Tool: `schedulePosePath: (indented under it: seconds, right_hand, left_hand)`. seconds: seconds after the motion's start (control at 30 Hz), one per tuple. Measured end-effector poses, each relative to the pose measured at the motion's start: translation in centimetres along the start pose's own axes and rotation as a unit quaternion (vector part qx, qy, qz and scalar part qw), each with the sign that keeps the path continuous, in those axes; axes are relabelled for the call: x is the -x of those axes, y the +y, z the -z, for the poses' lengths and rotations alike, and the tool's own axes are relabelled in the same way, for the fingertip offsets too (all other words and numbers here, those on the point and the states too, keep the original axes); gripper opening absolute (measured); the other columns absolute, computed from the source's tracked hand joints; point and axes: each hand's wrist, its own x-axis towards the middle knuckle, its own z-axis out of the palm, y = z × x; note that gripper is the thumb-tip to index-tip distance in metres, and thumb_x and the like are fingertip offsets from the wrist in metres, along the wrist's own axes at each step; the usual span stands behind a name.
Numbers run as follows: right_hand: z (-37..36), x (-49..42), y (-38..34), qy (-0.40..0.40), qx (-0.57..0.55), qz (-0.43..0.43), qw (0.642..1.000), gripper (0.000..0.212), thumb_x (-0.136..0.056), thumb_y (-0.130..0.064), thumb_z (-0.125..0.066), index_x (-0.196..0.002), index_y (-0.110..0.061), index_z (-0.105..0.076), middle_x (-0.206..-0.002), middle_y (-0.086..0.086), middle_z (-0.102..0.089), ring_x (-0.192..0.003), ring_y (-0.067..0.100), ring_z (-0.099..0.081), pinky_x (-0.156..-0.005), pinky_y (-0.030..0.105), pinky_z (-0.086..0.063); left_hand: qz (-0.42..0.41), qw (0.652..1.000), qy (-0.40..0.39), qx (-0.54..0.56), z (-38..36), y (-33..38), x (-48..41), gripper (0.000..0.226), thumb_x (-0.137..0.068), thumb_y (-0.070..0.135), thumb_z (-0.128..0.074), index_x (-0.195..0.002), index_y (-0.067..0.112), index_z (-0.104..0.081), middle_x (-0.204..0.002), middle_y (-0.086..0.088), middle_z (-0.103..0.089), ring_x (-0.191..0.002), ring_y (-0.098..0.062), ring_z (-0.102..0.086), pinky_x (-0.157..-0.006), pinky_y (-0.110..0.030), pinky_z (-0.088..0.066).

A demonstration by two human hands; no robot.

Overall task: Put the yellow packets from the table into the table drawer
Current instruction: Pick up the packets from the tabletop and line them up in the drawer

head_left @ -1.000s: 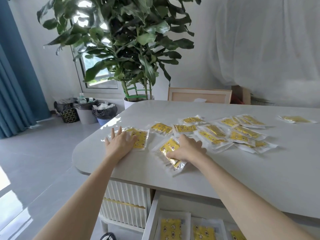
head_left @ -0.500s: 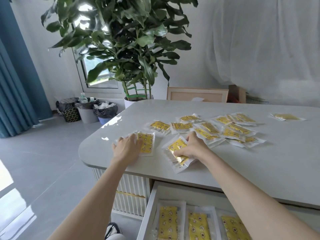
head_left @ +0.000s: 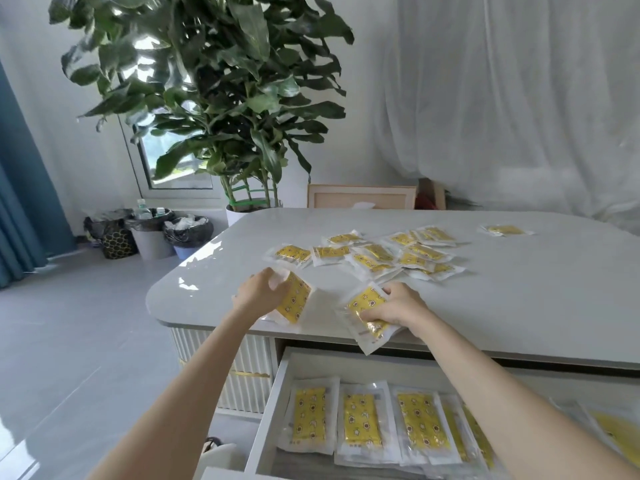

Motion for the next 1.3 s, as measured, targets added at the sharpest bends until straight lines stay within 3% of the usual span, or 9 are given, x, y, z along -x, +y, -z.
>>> schedulePosePath:
  seconds: [0.2, 0.33, 0.47, 0.6, 0.8, 0.9, 1.03, 1.2, 1.3]
  right_hand:
    - [0.1, -0.6, 0.4, -0.007, 0.019, 0.006, 1.0, 0.065, -0.051, -0.048, -0.078, -0.105, -0.018, -0.058, -0.101, -0.001, -0.066, -0.093, 0.019, -0.065, -0.087, 0.039, -0.054]
    - [0.3, -1.2, 0.3, -0.019, 0.04, 0.002, 0.999, 0.069, -0.05, -0.051, -0.079, -0.107, -0.018, -0.058, -0.102, -0.001, -0.067, -0.095, 0.02, -0.065, -0.088, 0.039, -0.054]
    - [0.3, -1.3, 0.2, -0.02, 0.042, 0.005, 0.999, 0.071, -0.053, -0.052, -0.08, -0.111, -0.018, -0.057, -0.105, -0.001, -0.066, -0.098, 0.021, -0.064, -0.09, 0.04, -0.052]
    - [0.2, -0.8, 0.7, -0.018, 0.033, 0.013, 0.999, 0.073, -0.06, -0.052, -0.08, -0.118, -0.016, -0.054, -0.11, 0.0, -0.064, -0.101, 0.022, -0.062, -0.09, 0.039, -0.052]
    - [1.2, 1.9, 1.2, -0.055, 0.05, 0.053, 0.996, 0.06, -0.07, -0.046, -0.079, -0.107, -0.016, -0.043, -0.098, 0.0, -0.048, -0.086, 0.019, -0.048, -0.064, 0.026, -0.039]
    - [2.4, 3.8, 2.2, -0.09, 0.009, 0.067, 0.994, 0.056, -0.071, -0.04, -0.08, -0.107, -0.011, -0.048, -0.104, 0.002, -0.057, -0.091, 0.02, -0.056, -0.069, 0.03, -0.047]
    - [4.7, 6.5, 3.7, -0.206, -0.004, 0.061, 0.977, 0.046, -0.078, -0.029, -0.079, -0.114, -0.005, -0.063, -0.113, 0.013, -0.069, -0.093, 0.023, -0.066, -0.092, 0.04, -0.051]
    - [6.5, 8.3, 7.0, -0.288, 0.071, -0.006, 0.955, 0.021, -0.082, -0.02, -0.075, -0.099, -0.013, -0.066, -0.097, 0.006, -0.071, -0.087, 0.022, -0.067, -0.081, 0.035, -0.056]
    - [7.1, 8.7, 9.5, -0.292, 0.104, -0.054, 0.949, 0.016, -0.081, -0.021, -0.076, -0.094, -0.015, -0.067, -0.09, 0.002, -0.072, -0.077, 0.017, -0.07, -0.069, 0.03, -0.058]
  left_hand:
    - [0.026, 0.994, -0.036, -0.101, -1.6, -0.7, -0.8, 0.048, -0.081, 0.064, -0.054, -0.091, 0.016, -0.051, -0.105, -0.008, -0.063, -0.102, -0.03, -0.057, -0.083, -0.034, -0.046]
    - [0.019, 0.999, -0.03, 0.004, -2.0, 0.0, -1.0, 0.044, -0.079, 0.05, -0.068, -0.094, 0.01, -0.055, -0.092, -0.004, -0.055, -0.084, -0.021, -0.053, -0.068, -0.028, -0.038]
    - [0.007, 0.998, -0.028, 0.053, -2.5, 0.6, -0.7, 0.038, -0.078, 0.04, -0.073, -0.072, 0.011, -0.049, -0.066, 0.002, -0.043, -0.058, -0.012, -0.04, -0.053, -0.023, -0.029]
    - [-0.002, 0.994, -0.006, 0.112, -3.0, 1.3, 0.5, 0.034, -0.078, 0.035, -0.074, -0.072, 0.013, -0.049, -0.071, 0.001, -0.051, -0.065, -0.016, -0.048, -0.058, -0.025, -0.037]
    - [-0.049, 0.993, -0.001, 0.111, -2.6, 2.7, 3.2, 0.038, -0.079, 0.035, -0.073, -0.068, 0.016, -0.043, -0.072, 0.003, -0.048, -0.066, -0.015, -0.046, -0.055, -0.024, -0.034]
    - [-0.074, 0.99, -0.012, 0.123, -2.3, 3.5, 5.1, 0.041, -0.08, 0.033, -0.072, -0.064, 0.017, -0.039, -0.066, 0.004, -0.043, -0.063, -0.015, -0.042, -0.052, -0.022, -0.029]
    - [-0.098, 0.983, -0.074, 0.139, -2.5, 4.1, 7.5, 0.044, -0.078, 0.033, -0.075, -0.062, 0.015, -0.038, -0.064, 0.003, -0.038, -0.057, -0.013, -0.039, -0.051, -0.021, -0.028]
    - [-0.125, 0.975, -0.18, 0.049, -3.5, 4.7, 10.3, 0.046, -0.08, 0.036, -0.072, -0.062, 0.015, -0.036, -0.066, 0.003, -0.037, -0.057, -0.012, -0.036, -0.053, -0.019, -0.027]
    - [-0.092, 0.959, -0.269, 0.014, -4.6, 4.2, 11.0, 0.035, -0.081, 0.039, -0.071, -0.07, 0.014, -0.05, -0.068, 0.003, -0.051, -0.058, -0.011, -0.047, -0.054, -0.018, -0.035]
